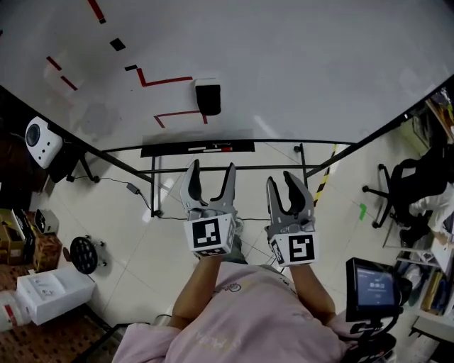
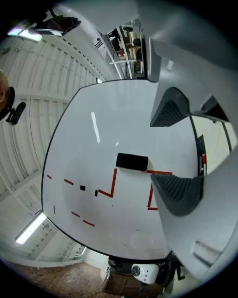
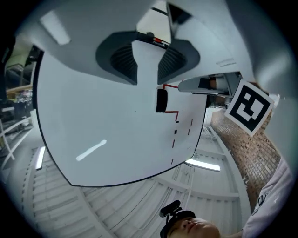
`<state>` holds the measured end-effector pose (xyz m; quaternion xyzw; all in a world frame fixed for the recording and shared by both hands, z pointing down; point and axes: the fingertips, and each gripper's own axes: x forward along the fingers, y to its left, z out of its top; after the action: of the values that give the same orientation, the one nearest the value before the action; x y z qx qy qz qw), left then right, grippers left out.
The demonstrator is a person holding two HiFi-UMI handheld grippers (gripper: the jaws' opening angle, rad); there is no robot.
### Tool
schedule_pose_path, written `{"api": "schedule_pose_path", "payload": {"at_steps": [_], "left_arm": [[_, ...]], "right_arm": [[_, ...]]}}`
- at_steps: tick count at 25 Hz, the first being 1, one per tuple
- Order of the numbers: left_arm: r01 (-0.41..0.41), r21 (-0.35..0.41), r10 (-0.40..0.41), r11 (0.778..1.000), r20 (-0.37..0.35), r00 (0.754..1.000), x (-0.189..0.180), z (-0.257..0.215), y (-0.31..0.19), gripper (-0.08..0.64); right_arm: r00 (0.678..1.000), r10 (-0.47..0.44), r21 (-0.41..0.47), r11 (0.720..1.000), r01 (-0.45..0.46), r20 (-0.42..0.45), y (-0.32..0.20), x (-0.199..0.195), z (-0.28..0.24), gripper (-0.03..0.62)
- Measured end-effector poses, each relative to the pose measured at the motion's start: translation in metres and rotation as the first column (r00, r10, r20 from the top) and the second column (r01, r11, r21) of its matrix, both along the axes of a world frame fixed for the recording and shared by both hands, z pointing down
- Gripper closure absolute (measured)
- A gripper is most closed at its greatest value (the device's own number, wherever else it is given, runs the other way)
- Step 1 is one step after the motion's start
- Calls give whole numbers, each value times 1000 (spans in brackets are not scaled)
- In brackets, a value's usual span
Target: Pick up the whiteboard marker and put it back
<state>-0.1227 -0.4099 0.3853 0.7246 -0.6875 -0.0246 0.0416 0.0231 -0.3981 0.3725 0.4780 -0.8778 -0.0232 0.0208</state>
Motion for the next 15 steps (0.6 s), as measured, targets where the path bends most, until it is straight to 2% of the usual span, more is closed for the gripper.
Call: {"api": "schedule_pose_path", "payload": {"at_steps": [5, 8, 12, 15], "left_arm": [[-12, 10, 11, 1000, 80, 997, 42, -1, 113, 264], [18, 13, -19, 1000, 76, 997, 55, -6, 188, 274], [51, -78, -48, 996, 40, 998, 76, -9, 268, 298], [31, -47, -30, 998, 29, 999, 97, -28, 305, 311]], "right_arm": [[998, -6, 39, 999, 4, 57, 109, 49, 3, 465], [998, 2, 27, 1000, -4, 62, 179, 80, 8, 465], [1000, -4, 24, 1000, 4, 29, 252, 116, -8, 465], [997, -22, 2, 1000, 21, 80, 291, 132, -20, 463]]}}
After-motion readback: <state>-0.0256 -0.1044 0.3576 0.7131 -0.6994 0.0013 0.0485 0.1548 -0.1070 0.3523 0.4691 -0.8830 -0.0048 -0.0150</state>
